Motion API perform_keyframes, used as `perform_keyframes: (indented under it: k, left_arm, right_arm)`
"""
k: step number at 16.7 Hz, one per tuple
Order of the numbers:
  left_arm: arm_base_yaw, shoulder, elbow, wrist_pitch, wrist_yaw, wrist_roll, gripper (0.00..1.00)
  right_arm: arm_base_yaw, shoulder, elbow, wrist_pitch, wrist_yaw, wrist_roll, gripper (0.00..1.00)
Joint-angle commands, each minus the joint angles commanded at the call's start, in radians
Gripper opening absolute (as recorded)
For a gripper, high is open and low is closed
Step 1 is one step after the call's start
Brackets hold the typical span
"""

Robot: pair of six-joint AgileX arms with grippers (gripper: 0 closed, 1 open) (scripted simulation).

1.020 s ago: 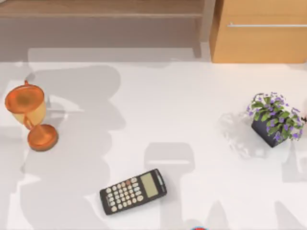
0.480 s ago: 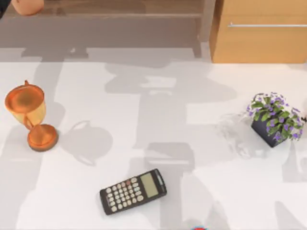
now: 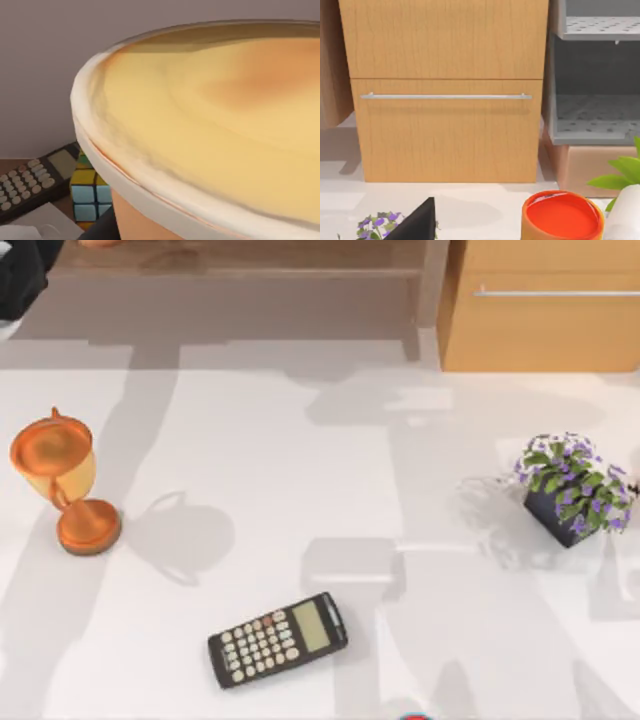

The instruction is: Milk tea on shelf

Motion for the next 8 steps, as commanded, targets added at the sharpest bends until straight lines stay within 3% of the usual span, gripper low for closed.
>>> perform_keyframes:
  k: [8]
  left_arm:
    - [0.004, 0.016, 0.012, 0.005, -0.002, 0.0, 0.0]
  right_arm:
    - [0.0, 0.0, 0.0, 0.0, 0.0, 0.0, 1.0]
